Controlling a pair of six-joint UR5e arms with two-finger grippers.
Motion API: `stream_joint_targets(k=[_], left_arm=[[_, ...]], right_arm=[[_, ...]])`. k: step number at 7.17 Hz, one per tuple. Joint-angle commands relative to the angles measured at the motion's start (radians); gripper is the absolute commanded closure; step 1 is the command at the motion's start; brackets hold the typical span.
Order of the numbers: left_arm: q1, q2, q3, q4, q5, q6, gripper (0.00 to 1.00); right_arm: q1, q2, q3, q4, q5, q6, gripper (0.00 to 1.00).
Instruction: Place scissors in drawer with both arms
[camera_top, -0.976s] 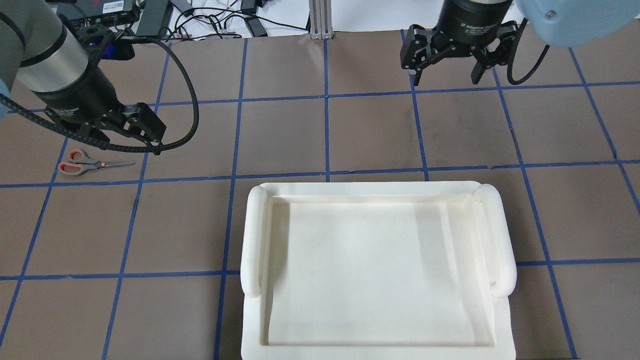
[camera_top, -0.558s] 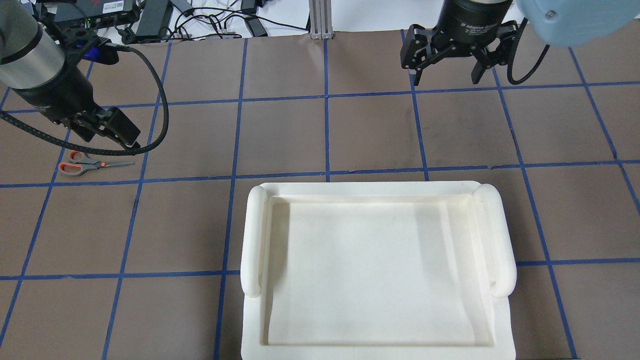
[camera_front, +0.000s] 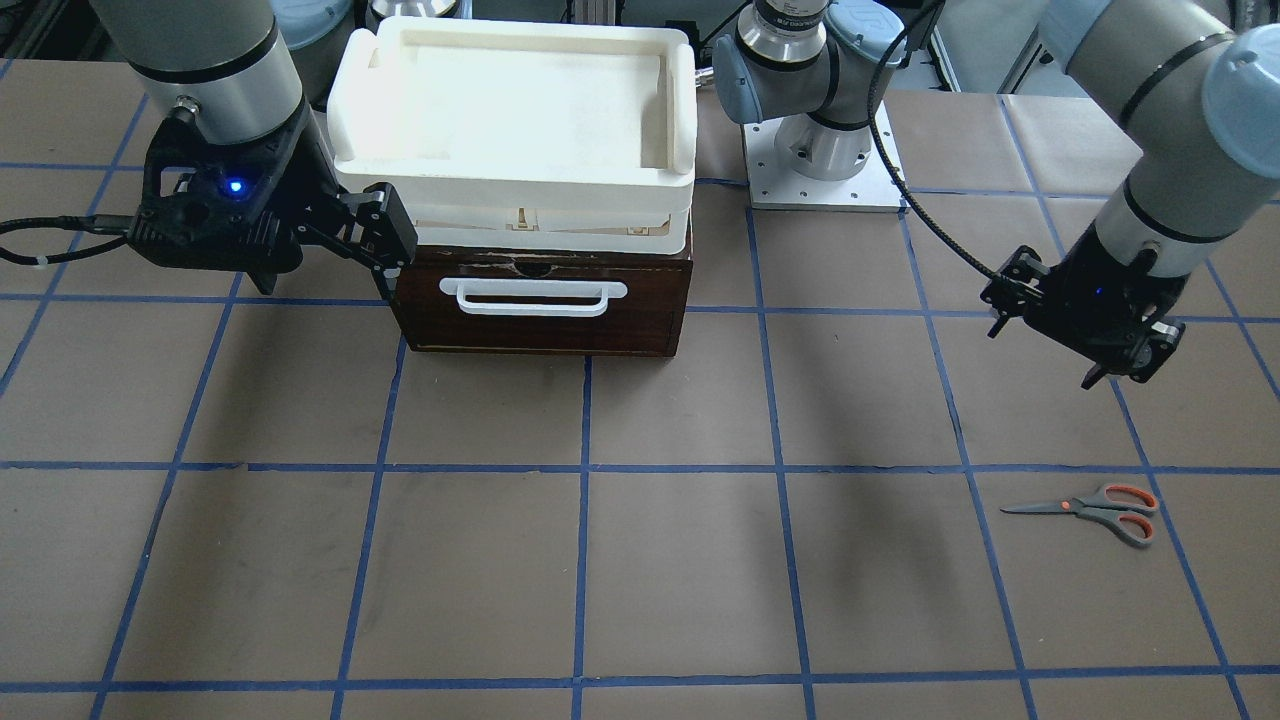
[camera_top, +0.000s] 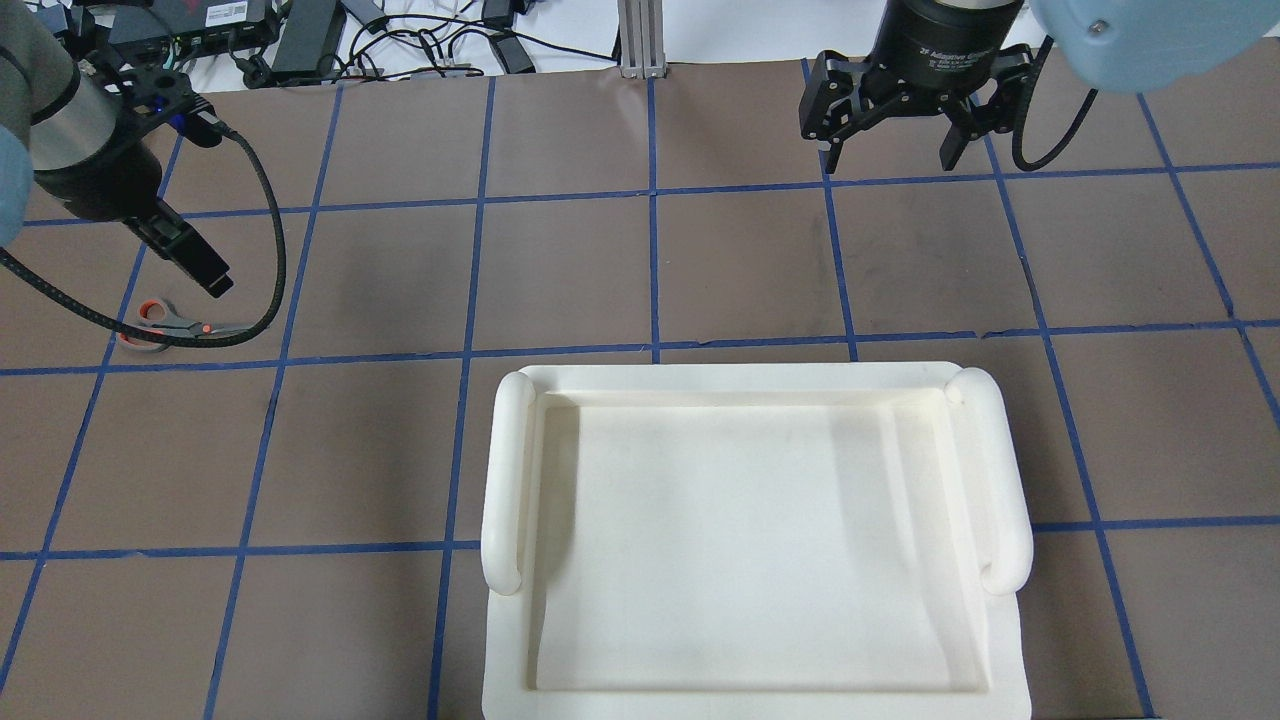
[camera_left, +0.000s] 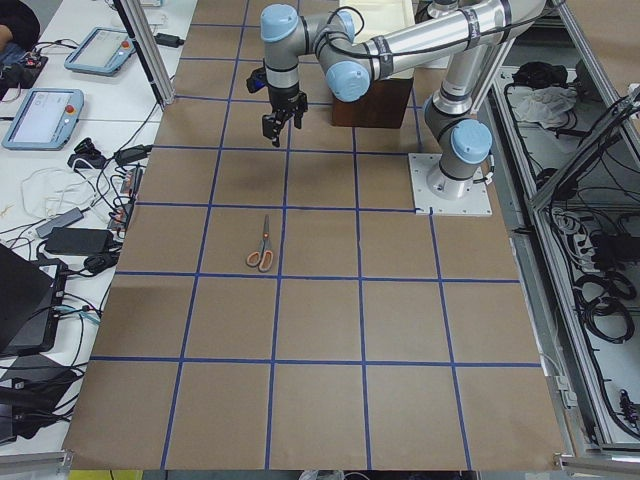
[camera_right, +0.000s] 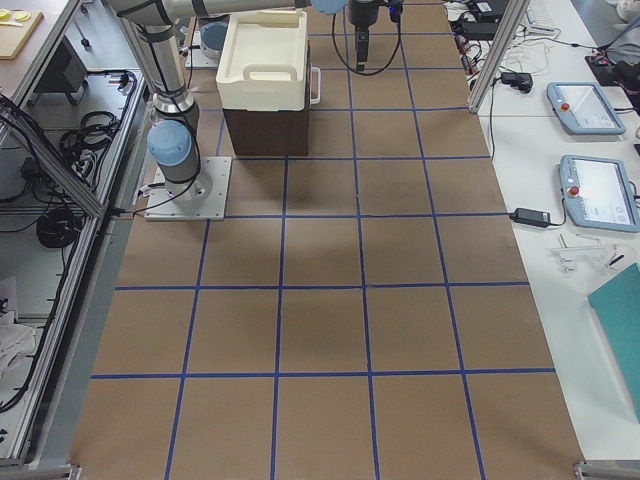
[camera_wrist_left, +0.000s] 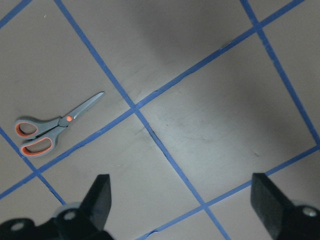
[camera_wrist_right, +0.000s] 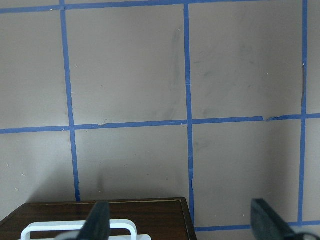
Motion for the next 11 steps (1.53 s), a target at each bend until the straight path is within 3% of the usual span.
stream_joint_targets(k=[1,4,7,9,11], left_arm=[[0.111,-0.078,-0.001,0.041,-0.003,0.292,0.0],[0.237,-0.225,-0.001,0.208,-0.011,0.651,0.0],[0.261,-0.321,0.001,0.279,-0.025,0.874,0.0],[0.265,-0.377,0.013,0.349,-0.056,0.998,0.0],[0.265,-0.419,0.024,0.351,-0.069,1.042,0.0]], right_arm=[[0.001,0.002,0.0,0.001,0.001,0.0,0.0],[0.006,0.012,0.0,-0.002,0.001,-0.077,0.0],[0.015,0.038,0.006,0.008,0.015,-0.236,0.0],[0.027,0.054,0.018,0.005,0.212,-0.306,0.0],[0.024,0.057,0.025,-0.018,0.224,-0.378,0.0]])
